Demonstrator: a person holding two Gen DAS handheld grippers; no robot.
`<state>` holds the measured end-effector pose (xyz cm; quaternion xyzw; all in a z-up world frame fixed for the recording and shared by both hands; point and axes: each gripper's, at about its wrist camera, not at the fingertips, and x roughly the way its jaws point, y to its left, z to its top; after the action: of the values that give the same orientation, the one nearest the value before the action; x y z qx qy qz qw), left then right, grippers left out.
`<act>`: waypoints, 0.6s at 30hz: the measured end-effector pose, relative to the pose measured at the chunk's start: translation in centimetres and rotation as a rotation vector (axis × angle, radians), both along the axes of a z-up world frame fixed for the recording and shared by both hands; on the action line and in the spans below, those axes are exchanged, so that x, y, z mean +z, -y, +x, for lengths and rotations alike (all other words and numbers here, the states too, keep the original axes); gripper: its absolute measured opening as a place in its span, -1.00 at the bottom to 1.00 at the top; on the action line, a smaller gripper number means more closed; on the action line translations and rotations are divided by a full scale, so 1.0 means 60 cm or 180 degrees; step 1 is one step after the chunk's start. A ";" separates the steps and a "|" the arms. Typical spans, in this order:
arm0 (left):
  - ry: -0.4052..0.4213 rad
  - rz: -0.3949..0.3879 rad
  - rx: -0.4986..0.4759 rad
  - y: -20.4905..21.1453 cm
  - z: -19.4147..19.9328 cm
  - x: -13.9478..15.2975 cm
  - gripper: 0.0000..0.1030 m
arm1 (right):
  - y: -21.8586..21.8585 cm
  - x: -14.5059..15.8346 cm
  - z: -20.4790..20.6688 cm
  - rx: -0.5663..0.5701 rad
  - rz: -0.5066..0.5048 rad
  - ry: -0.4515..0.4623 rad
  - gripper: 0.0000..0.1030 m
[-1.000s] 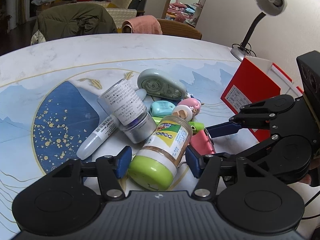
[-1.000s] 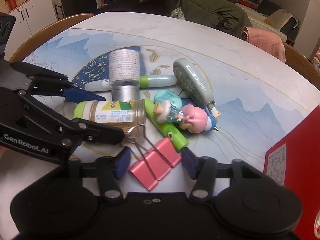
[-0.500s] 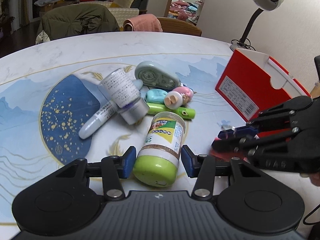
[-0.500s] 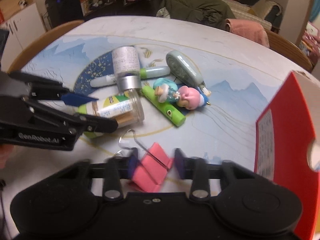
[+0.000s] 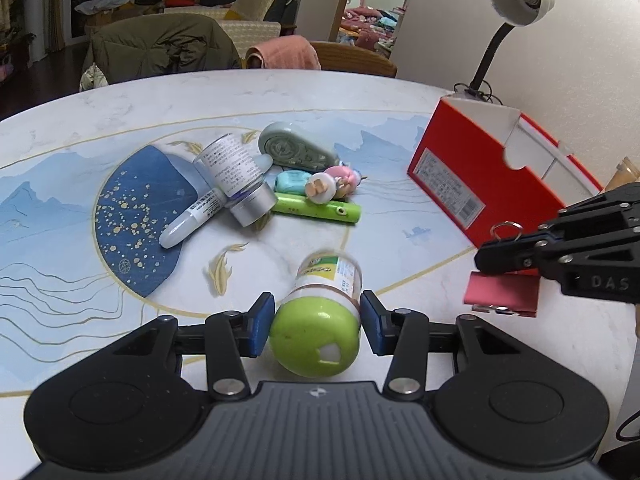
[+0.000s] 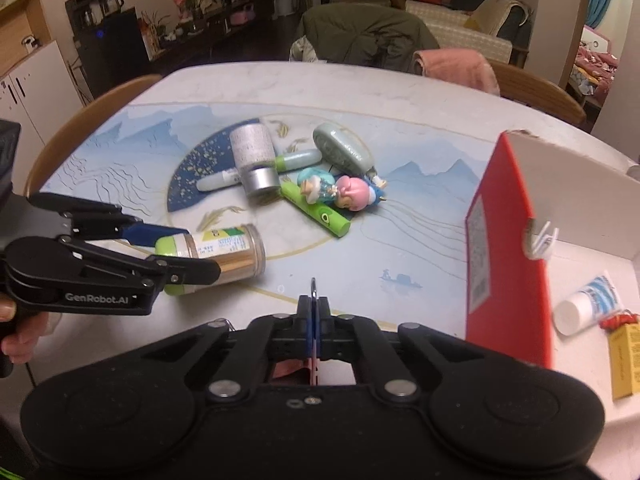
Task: Organize rigid objects
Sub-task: 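Grasp the green-capped toothpick jar with the left tool while the right tool grasps the pink binder clip, then carry the jar and pink binder clip into the shoebox with both tools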
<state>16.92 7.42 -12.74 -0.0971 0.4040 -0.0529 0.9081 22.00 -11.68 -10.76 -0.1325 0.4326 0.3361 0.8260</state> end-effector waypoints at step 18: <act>0.0544 -0.0084 -0.0177 0.096 0.002 0.145 -0.14 | 0.155 0.127 0.031 -0.0411 0.0390 0.0387 -0.99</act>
<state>17.04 1.64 -4.03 -0.0929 0.3268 -0.0915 0.9361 23.87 -20.96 -3.17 -0.0737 0.3679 0.2993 0.8773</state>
